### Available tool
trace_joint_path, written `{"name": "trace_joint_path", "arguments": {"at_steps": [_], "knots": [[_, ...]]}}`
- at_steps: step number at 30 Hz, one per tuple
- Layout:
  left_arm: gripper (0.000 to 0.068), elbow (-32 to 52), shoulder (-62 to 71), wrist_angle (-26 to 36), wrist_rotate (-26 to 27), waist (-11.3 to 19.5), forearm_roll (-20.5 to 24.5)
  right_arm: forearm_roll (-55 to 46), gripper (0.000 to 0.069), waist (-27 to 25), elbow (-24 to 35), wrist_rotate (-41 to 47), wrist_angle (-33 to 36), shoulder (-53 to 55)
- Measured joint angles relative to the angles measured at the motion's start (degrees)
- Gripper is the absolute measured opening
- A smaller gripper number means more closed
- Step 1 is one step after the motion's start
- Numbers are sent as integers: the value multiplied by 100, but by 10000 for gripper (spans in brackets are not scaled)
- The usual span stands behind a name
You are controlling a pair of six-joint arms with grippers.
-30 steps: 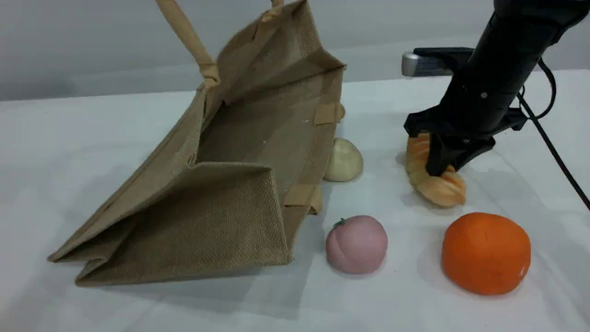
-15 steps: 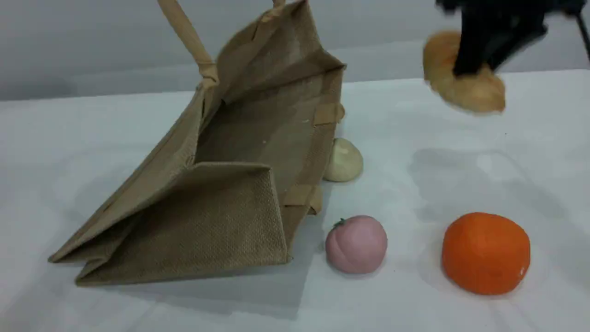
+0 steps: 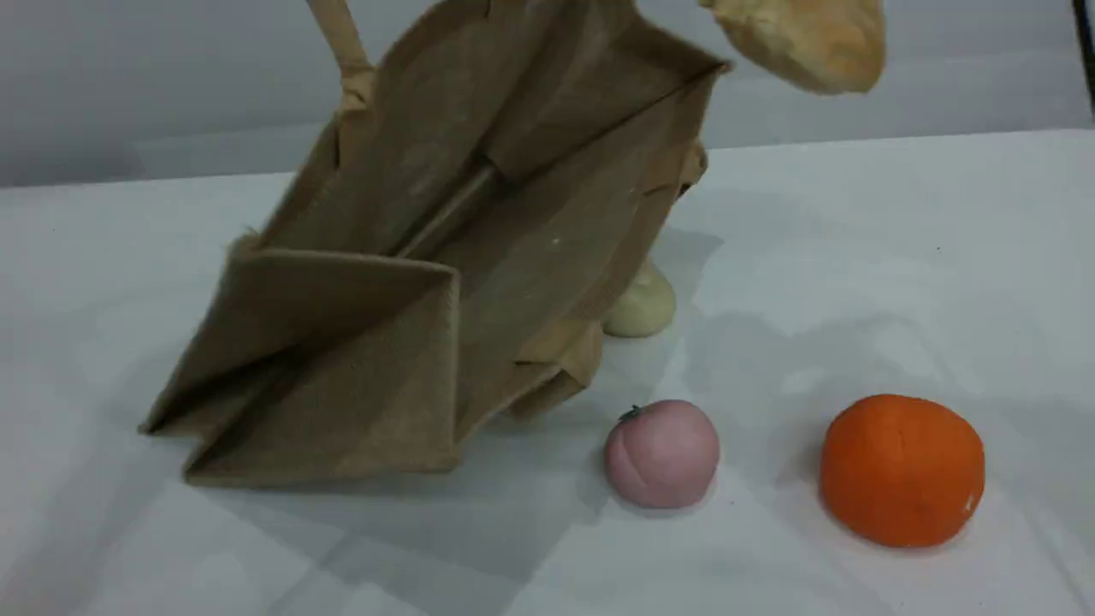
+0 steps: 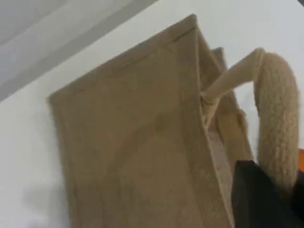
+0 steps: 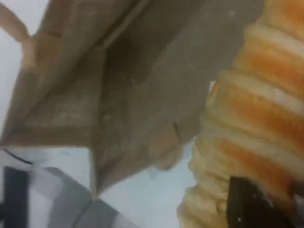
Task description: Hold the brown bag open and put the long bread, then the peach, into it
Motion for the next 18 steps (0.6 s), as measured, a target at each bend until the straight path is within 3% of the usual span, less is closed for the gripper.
{"name": "trace_joint_path", "arguments": {"at_steps": [9,18], "knots": [[88,0,-7,0,-26,0,-6,1347,76,397,956,-769,-931,35],[88,0,-7,0,-31,0,-19,2114,75,811,970,-990,-2066,695]]}}
